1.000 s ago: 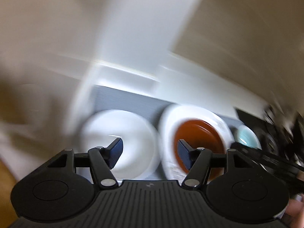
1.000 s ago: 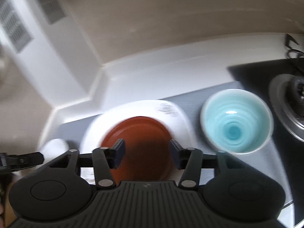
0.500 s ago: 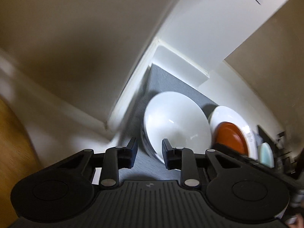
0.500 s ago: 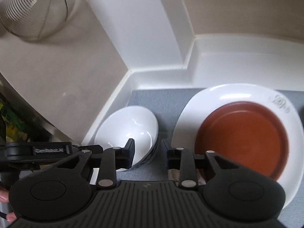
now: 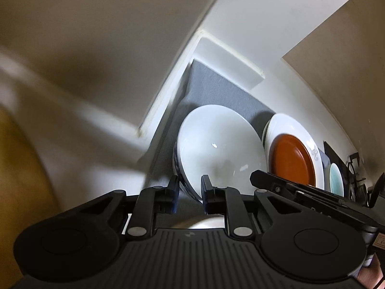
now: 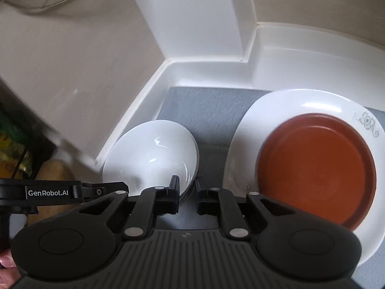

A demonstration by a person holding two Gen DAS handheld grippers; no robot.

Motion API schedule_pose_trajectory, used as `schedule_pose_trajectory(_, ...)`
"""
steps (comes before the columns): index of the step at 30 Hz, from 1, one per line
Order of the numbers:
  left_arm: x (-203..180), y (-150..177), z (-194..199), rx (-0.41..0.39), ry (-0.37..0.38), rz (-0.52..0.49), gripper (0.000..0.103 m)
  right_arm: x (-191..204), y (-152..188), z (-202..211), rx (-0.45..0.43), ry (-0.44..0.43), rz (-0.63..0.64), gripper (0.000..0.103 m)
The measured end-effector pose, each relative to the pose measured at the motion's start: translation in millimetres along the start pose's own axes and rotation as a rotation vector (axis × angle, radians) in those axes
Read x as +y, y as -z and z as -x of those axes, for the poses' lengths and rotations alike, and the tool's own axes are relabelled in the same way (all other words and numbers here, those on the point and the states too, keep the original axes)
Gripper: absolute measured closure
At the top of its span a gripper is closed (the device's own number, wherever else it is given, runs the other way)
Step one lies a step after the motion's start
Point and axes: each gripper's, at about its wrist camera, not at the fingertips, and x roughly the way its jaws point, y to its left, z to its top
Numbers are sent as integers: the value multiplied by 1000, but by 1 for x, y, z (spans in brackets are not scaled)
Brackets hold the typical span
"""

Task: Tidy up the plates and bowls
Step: 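Close both grippers on the rim of the blue-banded white bowl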

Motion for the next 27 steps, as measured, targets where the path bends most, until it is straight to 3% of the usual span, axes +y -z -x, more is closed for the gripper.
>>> schedule_pose_trajectory(3, 12, -1, -5, 5, 36, 51, 83, 3, 4, -2, -8, 3, 22, 89)
schedule_pose_trajectory(5, 17, -9, -6, -2, 17, 87, 82, 1, 2, -3, -20, 12, 4, 89)
schedule_pose_trajectory(8, 17, -19, -3, -43, -15, 68, 82, -4, -2, -7, -17, 12, -15, 89)
schedule_pose_trajectory(14, 11, -21, -16, -28, -31, 45, 82, -3, -1, -17, -10, 14, -33, 88)
schedule_pose_trajectory(19, 6, -17, -27, -3, -31, 54, 89, 1, 2, -25, 4, 16, -27, 86)
schedule_pose_trajectory(27, -7, -12, -11, 8, -73, 37, 89, -1, 6, -10, -35, -10, -62, 89)
